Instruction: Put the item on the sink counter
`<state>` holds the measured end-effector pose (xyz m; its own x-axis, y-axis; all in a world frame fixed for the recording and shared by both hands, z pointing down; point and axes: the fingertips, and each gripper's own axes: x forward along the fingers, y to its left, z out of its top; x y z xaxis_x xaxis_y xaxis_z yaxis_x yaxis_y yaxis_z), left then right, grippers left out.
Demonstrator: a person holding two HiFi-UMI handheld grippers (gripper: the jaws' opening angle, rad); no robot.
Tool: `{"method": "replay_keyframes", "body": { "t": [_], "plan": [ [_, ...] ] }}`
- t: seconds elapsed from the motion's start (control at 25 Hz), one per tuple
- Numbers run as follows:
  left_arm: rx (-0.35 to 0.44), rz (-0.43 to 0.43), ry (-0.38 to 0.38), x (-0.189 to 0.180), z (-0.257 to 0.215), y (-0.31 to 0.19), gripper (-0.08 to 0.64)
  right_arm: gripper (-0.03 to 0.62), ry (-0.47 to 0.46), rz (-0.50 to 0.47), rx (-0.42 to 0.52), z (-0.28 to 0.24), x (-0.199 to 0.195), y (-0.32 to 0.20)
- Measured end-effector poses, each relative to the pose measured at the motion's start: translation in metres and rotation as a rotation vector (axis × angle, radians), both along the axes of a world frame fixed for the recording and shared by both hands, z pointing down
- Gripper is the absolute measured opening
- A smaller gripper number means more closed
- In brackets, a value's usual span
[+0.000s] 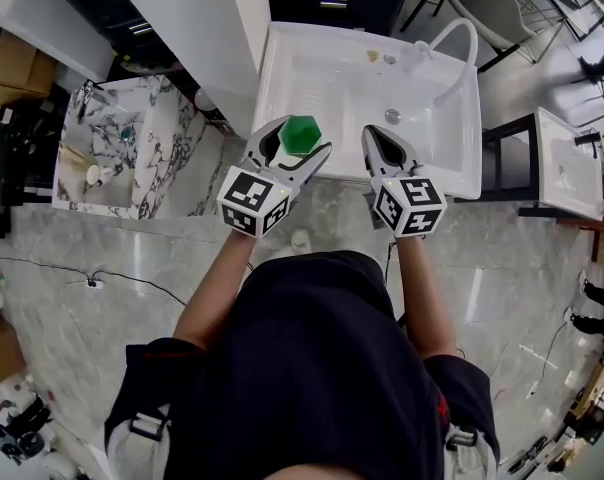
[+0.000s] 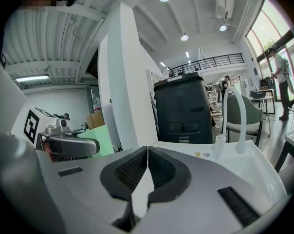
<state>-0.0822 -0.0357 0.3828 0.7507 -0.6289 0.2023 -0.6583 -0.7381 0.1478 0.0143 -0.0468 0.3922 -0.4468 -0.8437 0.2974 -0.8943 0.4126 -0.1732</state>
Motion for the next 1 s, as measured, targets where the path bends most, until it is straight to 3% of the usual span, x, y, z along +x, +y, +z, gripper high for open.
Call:
{"method": "replay_keyframes", "body": {
  "t": [0.52,1.0],
  "plan": [
    [-0.006,0.001,0.007,-0.006,0.002,-0.001,0.330,0.035,0.033,-0.026,0.004,0.005,-0.016,-0.005],
    [-0.016,0.001,-0.012,0.007,0.008,-0.026,0.329,0.035,0.017,-0.036,0.006,0.011,-0.007,-0.033]
  ]
}}
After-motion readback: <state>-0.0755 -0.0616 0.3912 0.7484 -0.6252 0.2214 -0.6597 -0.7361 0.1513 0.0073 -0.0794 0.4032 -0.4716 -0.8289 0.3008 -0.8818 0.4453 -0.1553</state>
